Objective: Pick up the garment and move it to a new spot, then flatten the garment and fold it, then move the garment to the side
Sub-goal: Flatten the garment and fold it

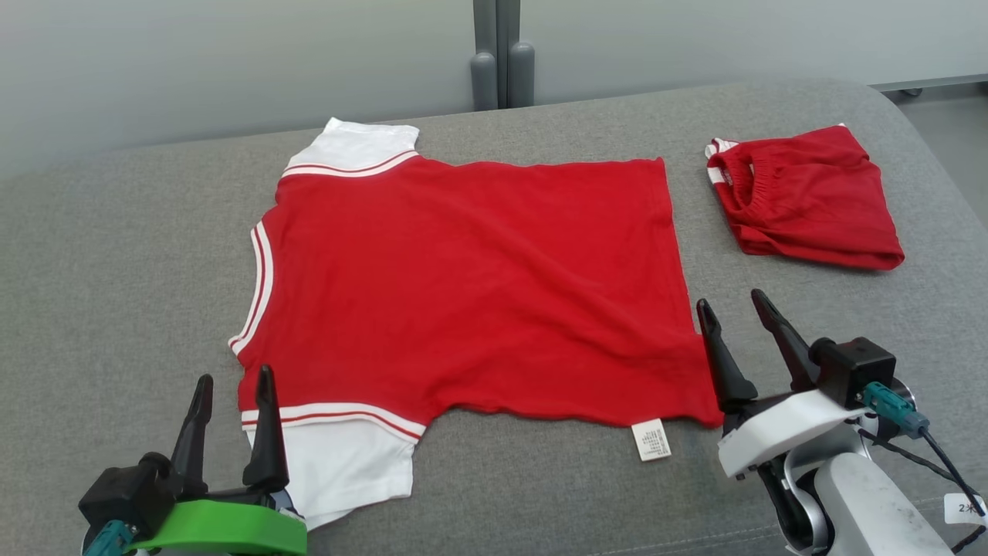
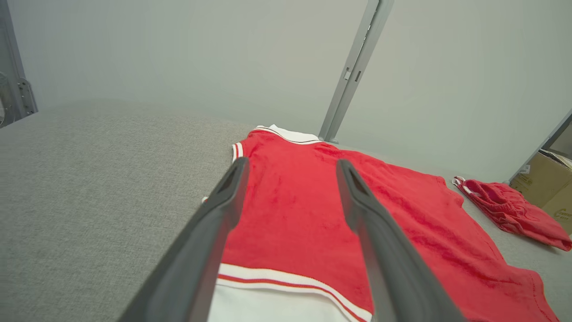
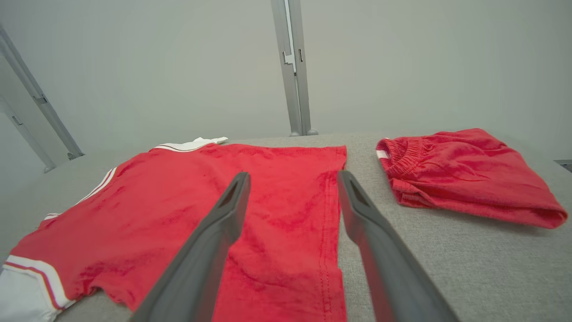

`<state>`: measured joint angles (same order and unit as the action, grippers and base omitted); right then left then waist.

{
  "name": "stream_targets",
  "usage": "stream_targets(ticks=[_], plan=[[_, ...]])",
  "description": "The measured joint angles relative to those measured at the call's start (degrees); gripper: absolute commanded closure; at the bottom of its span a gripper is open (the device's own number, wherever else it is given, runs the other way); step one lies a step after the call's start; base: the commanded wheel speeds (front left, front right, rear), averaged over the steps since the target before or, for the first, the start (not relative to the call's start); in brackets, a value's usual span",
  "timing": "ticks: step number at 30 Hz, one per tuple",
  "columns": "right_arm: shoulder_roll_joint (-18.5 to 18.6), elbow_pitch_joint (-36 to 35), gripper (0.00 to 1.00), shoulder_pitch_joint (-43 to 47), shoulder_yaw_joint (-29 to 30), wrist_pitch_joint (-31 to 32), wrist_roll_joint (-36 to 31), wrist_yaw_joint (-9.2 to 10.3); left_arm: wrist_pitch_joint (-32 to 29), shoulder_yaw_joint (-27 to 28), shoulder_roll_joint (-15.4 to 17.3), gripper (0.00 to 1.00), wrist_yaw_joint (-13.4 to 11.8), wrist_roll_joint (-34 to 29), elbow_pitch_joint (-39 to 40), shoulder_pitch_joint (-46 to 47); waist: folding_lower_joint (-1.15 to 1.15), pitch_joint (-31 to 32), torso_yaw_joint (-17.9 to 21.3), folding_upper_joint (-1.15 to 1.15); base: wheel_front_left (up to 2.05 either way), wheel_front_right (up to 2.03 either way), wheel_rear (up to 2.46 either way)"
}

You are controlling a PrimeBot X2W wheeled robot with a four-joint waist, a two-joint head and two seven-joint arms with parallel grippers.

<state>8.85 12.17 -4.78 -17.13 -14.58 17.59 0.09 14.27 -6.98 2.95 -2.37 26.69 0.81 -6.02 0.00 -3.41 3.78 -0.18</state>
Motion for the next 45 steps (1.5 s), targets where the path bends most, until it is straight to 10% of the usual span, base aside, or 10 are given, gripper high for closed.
stream_targets(ticks=[45], plan=[[-0.2,2.9,0.0,0.9,-1.5,0.0,-1.6,-0.68,0.2,-0.6,-0.1,0.0,-0.5,-0.9,0.3,-5.5,0.0,1.8,-0.1,0.0,0.0,0.0,0.0]])
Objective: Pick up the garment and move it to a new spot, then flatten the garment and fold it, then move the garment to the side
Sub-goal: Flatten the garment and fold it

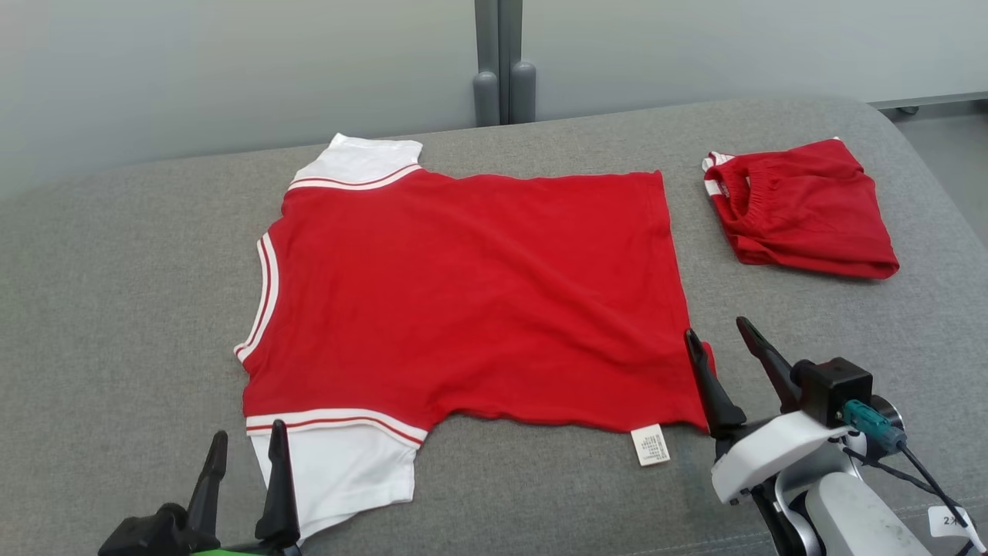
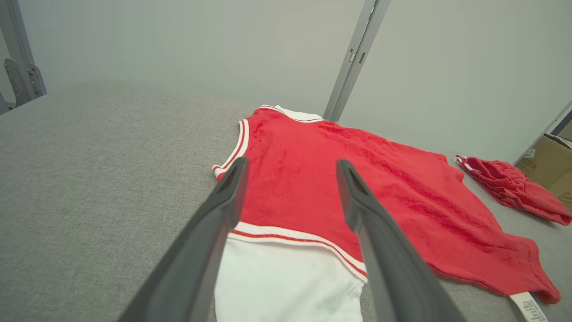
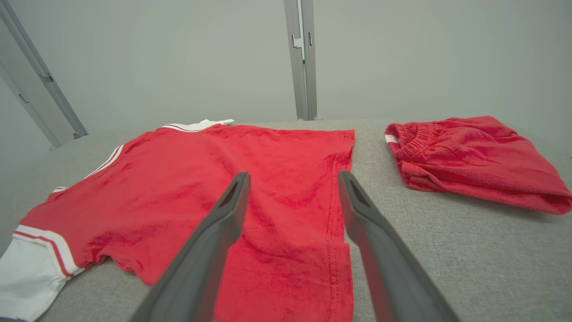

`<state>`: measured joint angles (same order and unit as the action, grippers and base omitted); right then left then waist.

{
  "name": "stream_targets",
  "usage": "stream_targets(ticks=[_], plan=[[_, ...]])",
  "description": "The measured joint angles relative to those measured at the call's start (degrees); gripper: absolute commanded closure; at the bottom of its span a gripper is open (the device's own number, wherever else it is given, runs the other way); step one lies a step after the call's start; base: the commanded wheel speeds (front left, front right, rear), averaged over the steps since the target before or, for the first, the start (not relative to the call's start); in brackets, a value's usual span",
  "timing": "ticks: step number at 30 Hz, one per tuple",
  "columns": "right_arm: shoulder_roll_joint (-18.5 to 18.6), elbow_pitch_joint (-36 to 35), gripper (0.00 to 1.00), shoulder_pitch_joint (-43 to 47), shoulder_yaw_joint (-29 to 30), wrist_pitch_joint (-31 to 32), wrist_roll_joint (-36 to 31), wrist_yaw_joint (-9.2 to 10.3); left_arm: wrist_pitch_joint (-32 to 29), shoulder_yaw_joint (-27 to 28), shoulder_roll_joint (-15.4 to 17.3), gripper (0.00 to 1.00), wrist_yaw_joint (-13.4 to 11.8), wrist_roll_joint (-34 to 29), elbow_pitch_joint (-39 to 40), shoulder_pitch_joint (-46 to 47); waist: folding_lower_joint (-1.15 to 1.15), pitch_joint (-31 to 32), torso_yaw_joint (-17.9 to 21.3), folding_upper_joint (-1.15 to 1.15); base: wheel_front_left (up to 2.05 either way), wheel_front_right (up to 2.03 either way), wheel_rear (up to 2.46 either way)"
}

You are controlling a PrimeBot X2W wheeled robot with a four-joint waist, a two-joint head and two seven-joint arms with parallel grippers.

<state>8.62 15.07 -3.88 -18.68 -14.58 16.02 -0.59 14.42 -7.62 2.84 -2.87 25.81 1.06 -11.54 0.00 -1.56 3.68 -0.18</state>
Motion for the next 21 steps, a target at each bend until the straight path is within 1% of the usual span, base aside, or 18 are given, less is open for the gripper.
stream_targets(ticks=[2,8,11,14,17,21], plan=[[0.0,0.3,0.0,0.3,0.0,0.0,0.0,-0.04,0.0,-0.1,0.0,0.0,0.0,0.9,-0.6,-0.4,0.0,-0.1,0.0,0.0,0.0,0.0,0.0],[0.8,2.2,0.0,1.5,0.0,0.0,-0.1,-0.07,0.0,-0.2,0.0,0.0,-1.0,9.8,-3.9,-1.4,0.0,-1.2,0.0,0.0,0.0,0.0,0.0],[0.8,2.7,0.0,1.7,0.0,0.0,-0.1,-0.08,-1.0,-0.2,0.0,0.0,-1.3,12.3,-6.4,-1.5,0.0,-1.8,0.0,0.0,0.0,0.0,0.0],[0.7,2.9,0.0,1.7,0.0,0.0,-0.1,-0.4,-2.9,-0.9,0.0,0.0,-1.3,13.4,-9.1,-1.7,0.0,-2.3,0.1,0.0,0.0,0.0,0.0],[0.6,3.0,0.0,1.7,0.0,0.0,-0.1,-0.42,-4.6,-1.9,0.0,0.0,-1.3,13.4,-11.6,-1.7,0.0,-2.8,0.1,0.0,0.0,0.0,0.0],[0.6,3.2,0.0,1.4,-0.1,0.0,-0.1,-0.68,-5.9,-2.0,0.0,0.0,-1.8,13.4,-13.9,-1.7,0.0,-3.4,0.2,0.0,0.0,0.0,0.0]])
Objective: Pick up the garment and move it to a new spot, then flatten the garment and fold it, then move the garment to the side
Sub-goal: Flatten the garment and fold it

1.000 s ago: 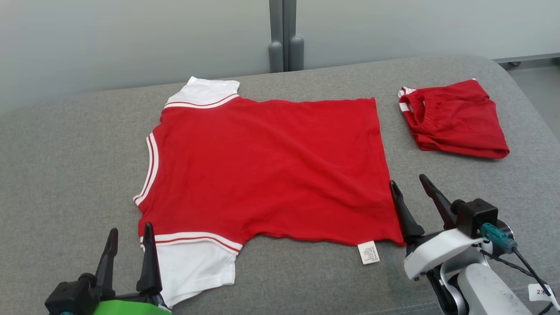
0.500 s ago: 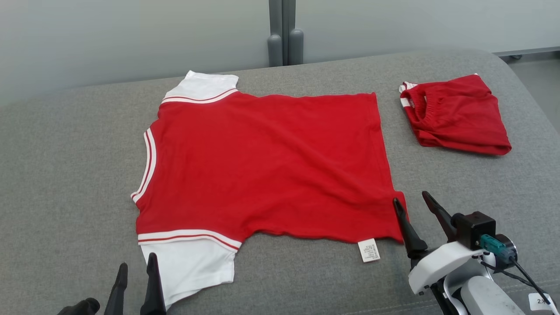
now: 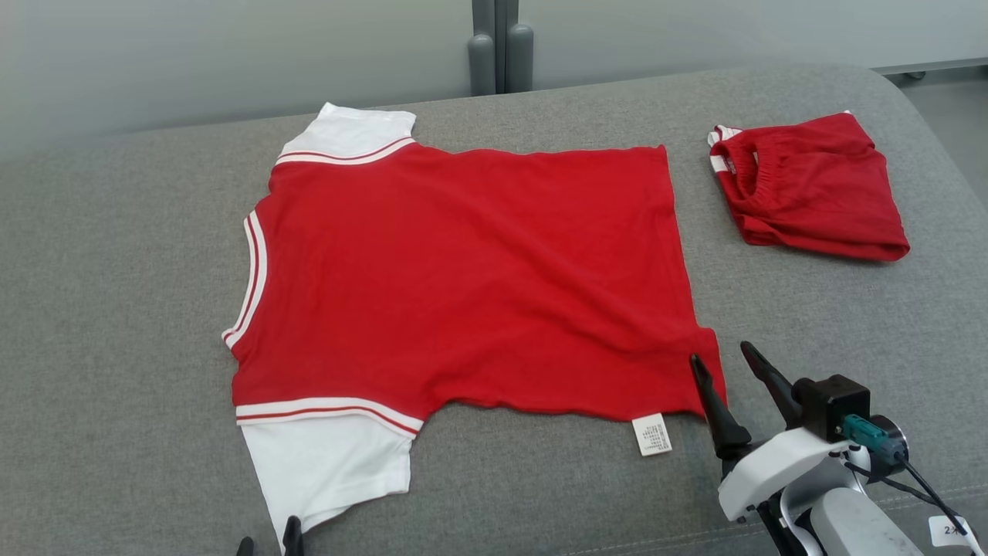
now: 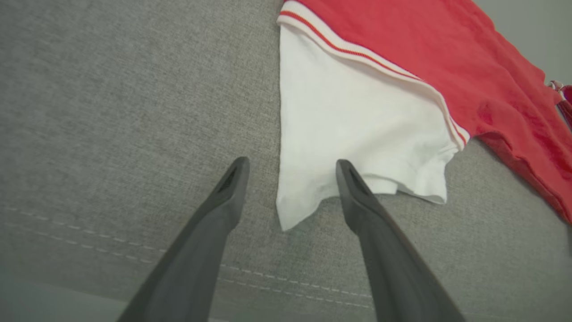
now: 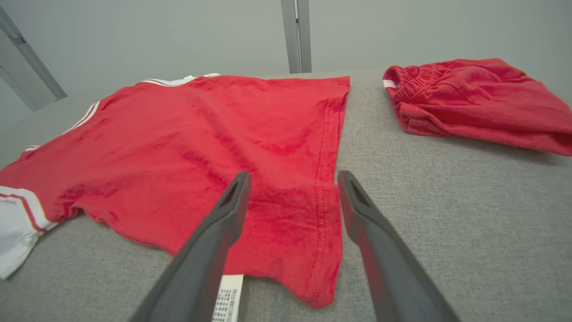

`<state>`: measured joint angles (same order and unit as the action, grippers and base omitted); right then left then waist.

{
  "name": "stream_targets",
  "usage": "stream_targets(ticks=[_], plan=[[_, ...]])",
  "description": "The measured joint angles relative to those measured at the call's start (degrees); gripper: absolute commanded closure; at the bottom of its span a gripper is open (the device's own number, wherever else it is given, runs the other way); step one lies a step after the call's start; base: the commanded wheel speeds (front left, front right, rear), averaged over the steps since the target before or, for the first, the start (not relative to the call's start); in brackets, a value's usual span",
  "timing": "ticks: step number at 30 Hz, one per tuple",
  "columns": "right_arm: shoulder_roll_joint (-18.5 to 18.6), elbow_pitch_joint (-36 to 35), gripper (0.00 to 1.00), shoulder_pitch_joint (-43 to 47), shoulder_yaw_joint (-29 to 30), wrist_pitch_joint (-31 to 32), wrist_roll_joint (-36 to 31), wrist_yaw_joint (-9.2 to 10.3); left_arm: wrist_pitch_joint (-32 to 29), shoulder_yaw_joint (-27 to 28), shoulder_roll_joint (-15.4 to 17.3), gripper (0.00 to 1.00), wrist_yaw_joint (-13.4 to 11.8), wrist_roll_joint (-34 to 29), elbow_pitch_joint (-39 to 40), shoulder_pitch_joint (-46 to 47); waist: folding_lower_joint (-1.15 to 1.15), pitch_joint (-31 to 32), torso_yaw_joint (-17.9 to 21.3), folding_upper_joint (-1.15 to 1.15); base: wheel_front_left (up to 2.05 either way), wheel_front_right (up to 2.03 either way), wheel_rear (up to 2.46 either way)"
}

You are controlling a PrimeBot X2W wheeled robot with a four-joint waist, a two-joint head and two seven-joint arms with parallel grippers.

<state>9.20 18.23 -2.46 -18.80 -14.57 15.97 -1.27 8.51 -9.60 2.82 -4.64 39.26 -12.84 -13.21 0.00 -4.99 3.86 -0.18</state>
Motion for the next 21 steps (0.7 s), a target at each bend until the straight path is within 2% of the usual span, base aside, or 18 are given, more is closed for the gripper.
stream_targets(ticks=[13,15,17,19,21], plan=[[0.1,0.7,0.0,-0.7,0.0,0.0,0.0,-0.68,-2.9,-1.6,0.1,0.02,-0.2,2.9,-3.6,1.5,0.0,-0.7,0.0,0.0,0.0,0.0,0.0],[0.1,0.7,0.0,-0.7,0.0,0.0,0.0,-0.73,-3.4,-1.9,0.1,0.03,-0.2,2.9,-4.2,2.0,0.0,-0.8,0.0,0.0,0.0,0.0,0.0],[0.1,0.9,0.0,-0.8,-0.1,0.0,0.0,-0.74,-4.0,-2.6,0.3,0.09,-0.1,2.9,-5.1,2.7,0.0,-0.9,0.0,0.0,0.0,0.0,0.0],[0.1,1.0,0.0,-1.1,-0.1,0.0,-0.3,-0.75,-4.5,-3.5,0.9,0.57,0.1,2.7,-5.6,3.5,0.0,-0.9,0.1,0.0,0.0,0.0,0.0],[0.1,1.3,0.0,-1.2,-0.1,0.0,-0.3,-0.75,-4.7,-3.7,1.3,1.0,0.5,2.6,-5.8,3.9,0.0,-1.0,0.2,0.0,0.0,0.0,0.0]])
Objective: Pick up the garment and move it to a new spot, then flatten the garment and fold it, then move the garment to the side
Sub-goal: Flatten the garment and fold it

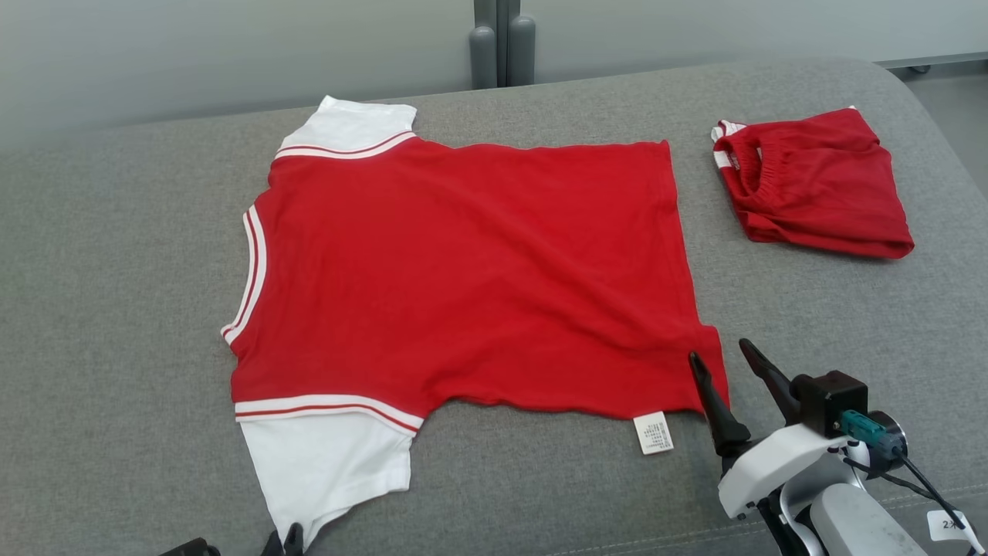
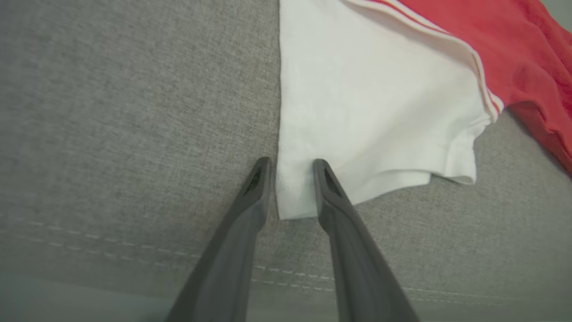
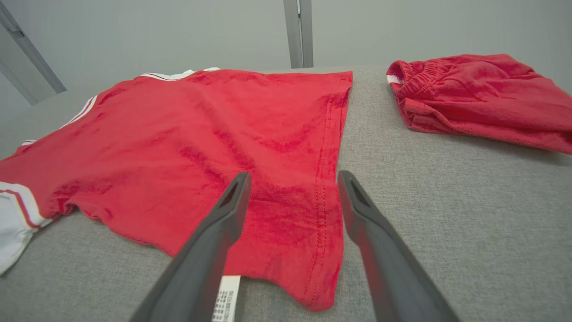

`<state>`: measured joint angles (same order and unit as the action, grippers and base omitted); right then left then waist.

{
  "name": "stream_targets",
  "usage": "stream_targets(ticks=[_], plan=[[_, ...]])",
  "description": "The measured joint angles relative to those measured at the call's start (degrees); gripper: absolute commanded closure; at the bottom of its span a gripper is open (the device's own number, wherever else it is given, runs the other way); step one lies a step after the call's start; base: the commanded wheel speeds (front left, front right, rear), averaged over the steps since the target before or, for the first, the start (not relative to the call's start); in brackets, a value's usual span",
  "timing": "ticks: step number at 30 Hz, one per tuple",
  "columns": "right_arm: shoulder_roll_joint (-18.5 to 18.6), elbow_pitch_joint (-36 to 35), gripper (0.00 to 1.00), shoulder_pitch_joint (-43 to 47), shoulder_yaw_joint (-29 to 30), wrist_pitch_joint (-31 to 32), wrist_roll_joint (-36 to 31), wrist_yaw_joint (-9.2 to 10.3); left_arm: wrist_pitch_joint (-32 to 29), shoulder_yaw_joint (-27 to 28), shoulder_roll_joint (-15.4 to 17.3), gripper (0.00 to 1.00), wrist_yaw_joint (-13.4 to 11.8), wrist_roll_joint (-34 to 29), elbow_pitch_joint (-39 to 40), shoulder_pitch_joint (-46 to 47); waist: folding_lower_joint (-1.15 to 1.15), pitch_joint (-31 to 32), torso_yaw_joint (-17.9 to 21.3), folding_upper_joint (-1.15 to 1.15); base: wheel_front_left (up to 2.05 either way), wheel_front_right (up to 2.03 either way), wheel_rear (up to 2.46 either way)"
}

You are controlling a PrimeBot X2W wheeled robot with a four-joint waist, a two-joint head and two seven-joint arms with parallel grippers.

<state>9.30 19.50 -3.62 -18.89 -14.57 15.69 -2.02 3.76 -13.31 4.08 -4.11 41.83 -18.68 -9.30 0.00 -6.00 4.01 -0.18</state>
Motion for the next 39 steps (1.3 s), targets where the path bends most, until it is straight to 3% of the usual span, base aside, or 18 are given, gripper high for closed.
stream_targets(ticks=[7,19,30,34,39], plan=[[0.0,1.8,0.0,0.0,0.7,0.0,0.5,-0.01,0.4,-1.0,-1.2,1.0,1.6,-0.1,0.3,2.3,0.0,-0.2,0.2,0.0,0.0,0.0,0.0],[-3.0,7.8,0.0,2.4,3.6,1.8,9.4,-2.18,8.0,2.7,-1.4,1.0,1.7,-0.1,6.9,4.6,0.0,-0.2,-0.6,0.0,0.0,0.0,0.0],[-4.5,11.8,0.0,2.4,5.6,2.1,15.1,-3.44,8.4,2.8,-1.4,1.0,1.9,-0.8,9.8,4.8,0.0,0.1,-1.7,0.0,0.0,0.0,0.0],[-4.7,13.1,0.39,1.5,5.2,2.5,15.3,-3.6,8.4,2.7,-1.4,1.0,1.9,-0.9,10.0,4.8,0.0,0.2,-2.0,0.0,0.0,0.0,0.0],[-4.7,14.5,0.68,1.0,4.4,2.5,15.5,-4.03,8.4,2.7,-1.4,1.0,1.8,-0.9,10.2,4.7,0.0,0.4,-2.3,0.0,0.0,0.0,0.0]])
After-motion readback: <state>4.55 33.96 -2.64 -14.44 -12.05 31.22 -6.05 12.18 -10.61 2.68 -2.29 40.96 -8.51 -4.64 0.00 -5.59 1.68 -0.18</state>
